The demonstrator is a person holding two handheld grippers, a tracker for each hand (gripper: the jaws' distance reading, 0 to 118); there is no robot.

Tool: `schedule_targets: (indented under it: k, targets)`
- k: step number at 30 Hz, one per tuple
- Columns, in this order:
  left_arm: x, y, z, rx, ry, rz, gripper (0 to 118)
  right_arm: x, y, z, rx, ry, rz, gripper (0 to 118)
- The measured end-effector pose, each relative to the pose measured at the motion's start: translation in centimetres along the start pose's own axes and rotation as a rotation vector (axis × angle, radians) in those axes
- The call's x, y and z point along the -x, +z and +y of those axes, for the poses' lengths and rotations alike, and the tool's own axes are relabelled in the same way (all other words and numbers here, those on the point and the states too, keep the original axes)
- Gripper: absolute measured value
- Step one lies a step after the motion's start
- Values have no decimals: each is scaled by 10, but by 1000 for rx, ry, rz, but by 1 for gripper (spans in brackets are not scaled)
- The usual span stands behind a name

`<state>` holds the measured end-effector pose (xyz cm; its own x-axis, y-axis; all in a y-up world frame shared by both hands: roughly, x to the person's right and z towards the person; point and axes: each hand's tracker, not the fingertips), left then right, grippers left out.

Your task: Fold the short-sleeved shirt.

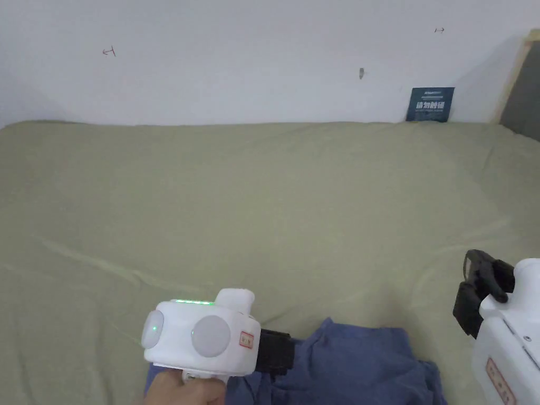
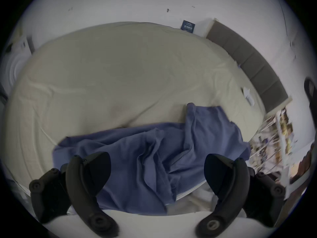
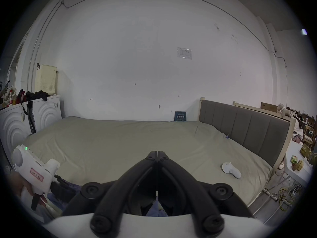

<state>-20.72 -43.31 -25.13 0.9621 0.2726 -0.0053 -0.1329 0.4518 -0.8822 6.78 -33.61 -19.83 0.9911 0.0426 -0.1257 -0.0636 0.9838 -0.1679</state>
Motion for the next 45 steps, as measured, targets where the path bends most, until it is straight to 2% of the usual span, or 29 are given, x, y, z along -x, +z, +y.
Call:
schedule_targets:
  k: [4, 5, 6, 8, 9, 13, 18, 20, 22, 24, 27, 29, 34, 39, 40, 41, 42, 44, 45]
  targets:
    - [24, 28, 3, -12, 91, -63, 111, 0, -1, -2, 5, -5, 1, 2]
    - [33, 39, 3, -15, 115, -83, 105, 0, -2, -3, 7, -14, 5, 2]
    - [41, 49, 3, -26, 125, -92, 90, 1, -3, -3, 10, -22, 10, 2]
    - [58, 64, -1, -87, 161, -116, 17, 2, -6, -6, 17, -33, 20, 2]
    - [65, 65, -3, -92, 164, -106, 0, 5, -7, -6, 20, -34, 22, 2]
    - [85, 48, -11, -43, 193, -84, 0, 8, -9, -12, 40, -39, 37, 2]
    - [81, -9, -21, 82, 275, -214, 0, 10, -13, -16, 64, -36, 43, 2]
    - [74, -36, -25, 118, 345, -346, 0, 10, -13, -17, 70, -33, 40, 2]
    - [65, -50, -32, 92, 331, -324, 0, 9, -13, -18, 81, -24, 38, 2]
    - [74, -44, -27, 73, 396, -396, 0, 10, -12, -20, 87, -17, 45, 2]
    - [74, -20, -24, 85, 350, -365, 0, 15, -14, -22, 95, -8, 47, 2]
    - [81, 16, -20, 24, 272, -334, 0, 19, -16, -21, 94, -19, 53, 2]
    - [134, 90, -25, -79, 288, -235, 0, 33, -22, -19, 92, -20, 84, 2]
    - [200, 87, -37, -32, 393, -115, 0, 45, -24, -18, 94, -34, 121, 2]
    - [203, 85, -40, -39, 387, -158, 0, 47, -24, -18, 101, -35, 122, 2]
    - [209, 82, -42, -35, 392, -245, 1, 49, -25, -19, 105, -37, 128, 2]
    - [214, 79, -43, -31, 406, -307, 13, 50, -26, -20, 108, -37, 126, 2]
    - [221, 68, -46, -24, 429, -428, 91, 52, -26, -20, 115, -36, 136, 2]
    - [222, 60, -46, -4, 441, -468, 115, 52, -26, -20, 114, -36, 136, 2]
